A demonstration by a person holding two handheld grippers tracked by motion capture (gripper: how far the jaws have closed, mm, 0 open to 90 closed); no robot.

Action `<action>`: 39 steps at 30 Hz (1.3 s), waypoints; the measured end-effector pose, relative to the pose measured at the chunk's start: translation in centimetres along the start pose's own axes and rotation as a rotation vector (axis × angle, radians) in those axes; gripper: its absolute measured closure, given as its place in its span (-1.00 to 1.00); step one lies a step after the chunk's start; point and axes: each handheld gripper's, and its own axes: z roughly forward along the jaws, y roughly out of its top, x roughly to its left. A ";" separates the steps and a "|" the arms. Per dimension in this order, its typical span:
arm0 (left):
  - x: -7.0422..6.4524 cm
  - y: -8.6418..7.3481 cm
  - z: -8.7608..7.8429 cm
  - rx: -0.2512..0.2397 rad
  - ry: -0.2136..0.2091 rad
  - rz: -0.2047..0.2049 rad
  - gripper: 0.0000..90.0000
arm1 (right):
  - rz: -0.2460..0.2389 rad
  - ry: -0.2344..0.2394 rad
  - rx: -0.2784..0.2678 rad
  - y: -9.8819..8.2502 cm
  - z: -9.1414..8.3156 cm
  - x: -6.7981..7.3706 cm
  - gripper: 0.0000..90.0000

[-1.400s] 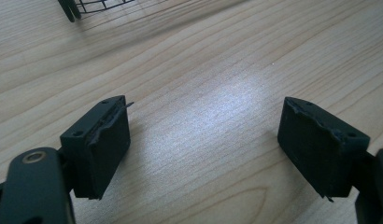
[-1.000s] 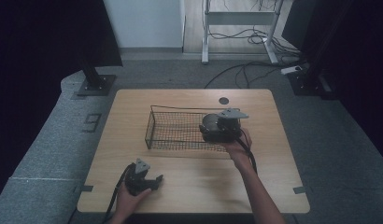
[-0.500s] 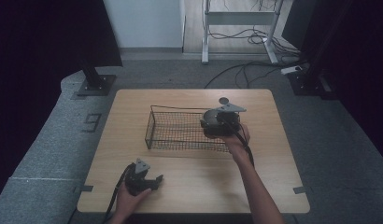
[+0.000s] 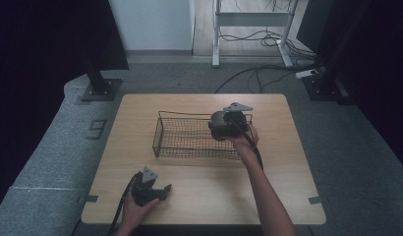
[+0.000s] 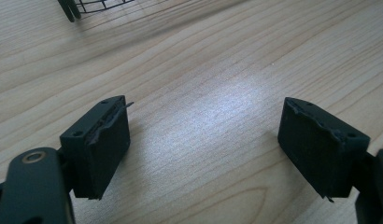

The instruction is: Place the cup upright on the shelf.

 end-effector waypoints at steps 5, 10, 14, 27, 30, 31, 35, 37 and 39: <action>0.0 0.0 0.0 -0.001 -0.001 -0.001 -0.63 | -0.001 -0.004 0.010 0.1 0.7 -0.1 -0.70; 0.0 0.0 0.0 0.000 -0.001 -0.001 -0.63 | 0.010 -0.012 0.028 -0.1 1.4 -0.4 -0.70; 0.0 0.0 0.0 0.000 -0.001 0.001 -0.63 | 0.020 -0.021 0.042 -0.4 1.8 -0.7 -0.70; 0.0 0.0 0.0 0.000 -0.001 0.001 -0.63 | 0.043 -0.048 0.092 -1.5 3.2 -1.5 -0.70; 0.0 0.0 0.0 0.000 -0.001 0.001 -0.63 | 0.043 -0.054 0.107 -1.8 3.5 -1.6 -0.70; 0.0 0.0 0.0 -0.001 -0.001 0.000 -0.63 | 0.043 -0.054 0.107 -1.8 3.5 -1.6 -0.70; 0.0 0.0 0.0 0.000 -0.001 0.000 -0.63 | 0.040 -0.063 0.137 -2.2 4.2 -1.4 -0.70; 0.0 0.0 0.0 -0.001 -0.002 -0.001 -0.63 | 0.023 -0.073 0.150 -2.3 4.4 -1.3 -0.70; 0.0 0.0 0.0 -0.001 -0.003 -0.002 -0.63 | 0.028 -0.066 0.157 -2.4 4.6 -1.2 -0.70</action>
